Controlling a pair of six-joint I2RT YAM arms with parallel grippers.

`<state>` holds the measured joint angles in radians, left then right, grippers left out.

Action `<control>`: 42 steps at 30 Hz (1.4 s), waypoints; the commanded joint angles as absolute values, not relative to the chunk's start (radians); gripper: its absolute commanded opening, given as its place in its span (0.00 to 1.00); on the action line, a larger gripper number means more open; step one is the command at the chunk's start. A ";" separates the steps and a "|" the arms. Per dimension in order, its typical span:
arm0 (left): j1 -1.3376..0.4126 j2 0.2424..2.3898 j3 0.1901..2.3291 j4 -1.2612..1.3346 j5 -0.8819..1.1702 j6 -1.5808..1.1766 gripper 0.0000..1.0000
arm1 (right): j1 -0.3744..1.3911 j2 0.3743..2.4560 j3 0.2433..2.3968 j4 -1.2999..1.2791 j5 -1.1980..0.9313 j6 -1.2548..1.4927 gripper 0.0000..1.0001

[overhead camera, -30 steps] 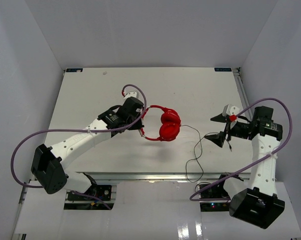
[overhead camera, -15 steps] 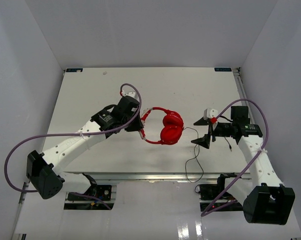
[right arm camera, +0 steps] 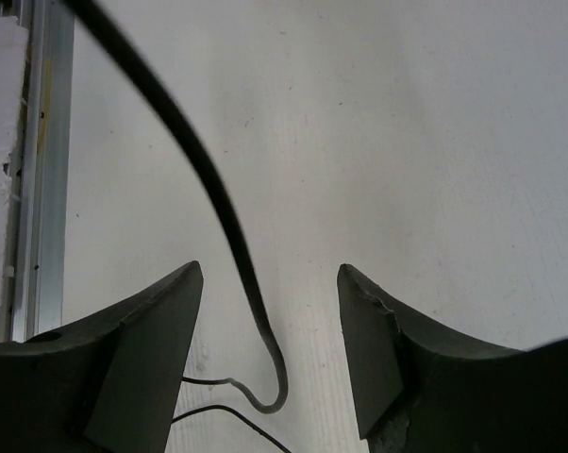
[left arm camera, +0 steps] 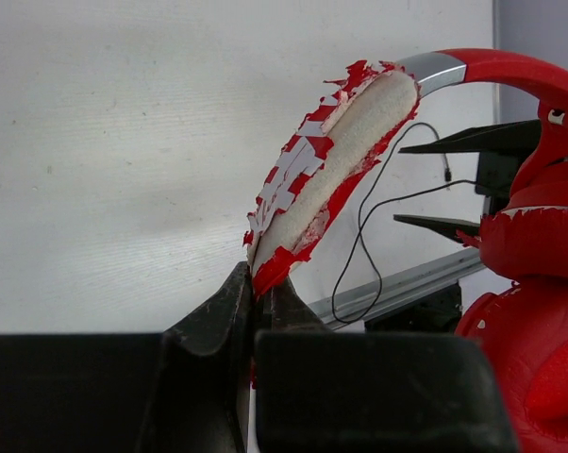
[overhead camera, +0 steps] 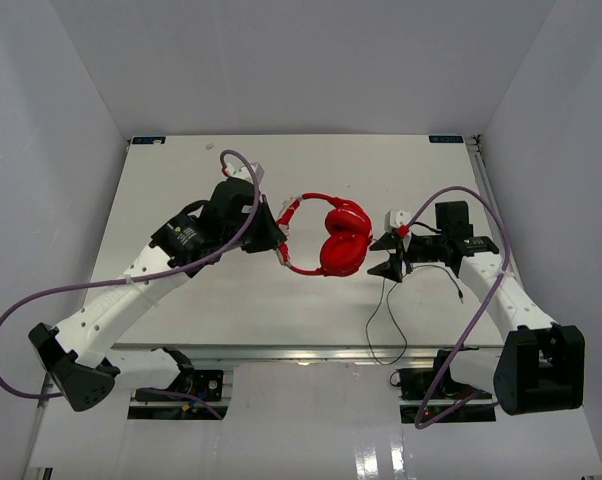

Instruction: Wrap the headphones

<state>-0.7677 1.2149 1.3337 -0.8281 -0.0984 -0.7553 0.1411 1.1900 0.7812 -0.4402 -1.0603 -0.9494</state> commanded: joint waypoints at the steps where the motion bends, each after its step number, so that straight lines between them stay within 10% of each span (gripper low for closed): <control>1: -0.758 1.144 1.437 -0.764 -0.111 -0.832 0.00 | 0.146 1.121 0.734 -0.391 -1.137 -0.923 0.64; 30: -0.706 1.208 1.623 -0.516 -0.223 -1.031 0.00 | 0.299 0.972 0.666 -0.119 -1.320 -0.405 0.37; 42: -0.699 1.266 1.578 -0.444 -0.492 -1.087 0.00 | 0.327 0.879 0.804 -0.510 -0.696 -0.688 0.09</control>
